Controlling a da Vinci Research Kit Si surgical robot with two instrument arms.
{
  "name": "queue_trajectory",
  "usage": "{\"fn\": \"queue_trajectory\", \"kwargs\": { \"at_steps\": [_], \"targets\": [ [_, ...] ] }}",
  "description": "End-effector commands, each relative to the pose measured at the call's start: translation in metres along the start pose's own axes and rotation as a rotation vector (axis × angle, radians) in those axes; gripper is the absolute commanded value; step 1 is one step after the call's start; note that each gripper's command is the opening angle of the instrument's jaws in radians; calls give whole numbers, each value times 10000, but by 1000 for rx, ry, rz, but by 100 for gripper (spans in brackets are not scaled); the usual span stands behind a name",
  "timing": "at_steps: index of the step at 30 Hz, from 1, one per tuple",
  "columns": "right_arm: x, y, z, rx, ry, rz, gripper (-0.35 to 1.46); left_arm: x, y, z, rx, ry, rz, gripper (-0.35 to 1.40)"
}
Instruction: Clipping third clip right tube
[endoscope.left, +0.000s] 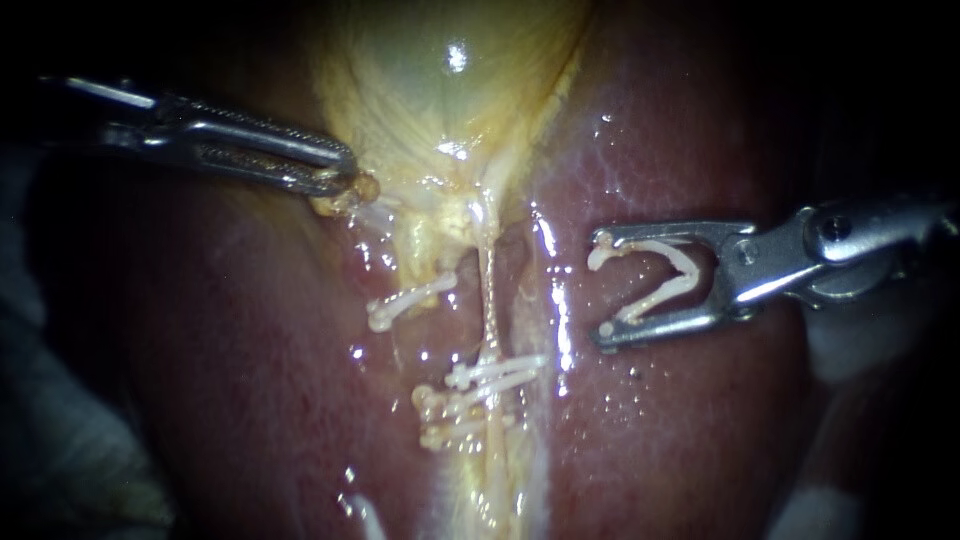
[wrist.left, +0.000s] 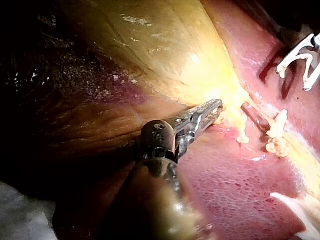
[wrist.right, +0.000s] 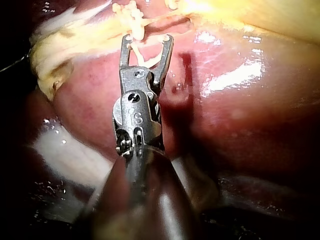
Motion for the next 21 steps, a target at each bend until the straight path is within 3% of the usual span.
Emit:
{"fn": "queue_trajectory", "kwargs": {
  "at_steps": [1,4,8,11,17,21],
  "targets": [
    [0,0,0,0,0,0,50,1,1,-3,-1,-1,-1,-35],
    [0,0,0,0,0,0,50,5,4,-21,-10,-5,-3,-35],
    [0,0,0,-1,0,0,50,15,10,-56,12,8,-10,-35],
    [0,1,2,-1,0,1,50,21,15,-72,23,10,-21,-35],
    [5,4,14,18,2,10,50,22,18,-76,29,13,-24,-35],
    [7,9,32,83,7,136,49,22,19,-75,29,14,-24,-35]
  ]
}}
